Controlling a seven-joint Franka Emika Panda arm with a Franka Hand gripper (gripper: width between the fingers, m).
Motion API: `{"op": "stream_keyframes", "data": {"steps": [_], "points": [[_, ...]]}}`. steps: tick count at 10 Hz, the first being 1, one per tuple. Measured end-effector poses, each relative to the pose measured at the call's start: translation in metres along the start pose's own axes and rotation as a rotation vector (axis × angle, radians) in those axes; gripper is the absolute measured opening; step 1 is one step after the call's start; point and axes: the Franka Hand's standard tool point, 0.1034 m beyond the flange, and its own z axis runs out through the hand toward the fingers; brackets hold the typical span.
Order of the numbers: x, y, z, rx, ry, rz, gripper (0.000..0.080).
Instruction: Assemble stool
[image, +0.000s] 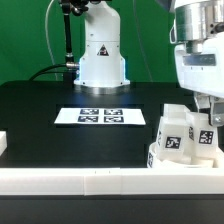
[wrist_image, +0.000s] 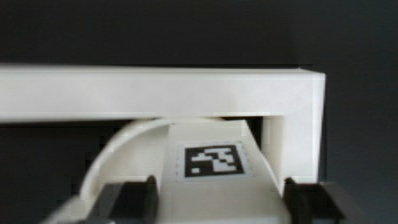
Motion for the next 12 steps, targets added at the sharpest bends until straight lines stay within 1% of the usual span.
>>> {"op": "stream_keyframes", "data": {"steps": [3, 4, 5, 6, 7, 8, 10, 11, 12], "points": [[0.000, 0.000, 0.001, -0.004, -0.012, 0.084, 0.0337], [0.001, 0.000, -0.001, -0.004, -0.013, 0.055, 0.0447], [0.002, -0.004, -0.010, 0.005, -0.019, 0.026, 0.0573], [0.001, -0.008, -0.020, 0.018, -0.031, -0.008, 0.0573], [-0.001, -0.010, -0.027, 0.032, -0.048, 0.013, 0.0636], [-0.001, -0.008, -0.024, 0.028, -0.046, 0.004, 0.0646], [0.000, -0.006, -0.021, 0.024, -0.039, -0.186, 0.0646], [-0.002, -0.002, -0.017, -0.008, -0.022, -0.335, 0.0648], [-0.005, -0.004, -0.019, -0.042, -0.005, -0.515, 0.0648]]}}
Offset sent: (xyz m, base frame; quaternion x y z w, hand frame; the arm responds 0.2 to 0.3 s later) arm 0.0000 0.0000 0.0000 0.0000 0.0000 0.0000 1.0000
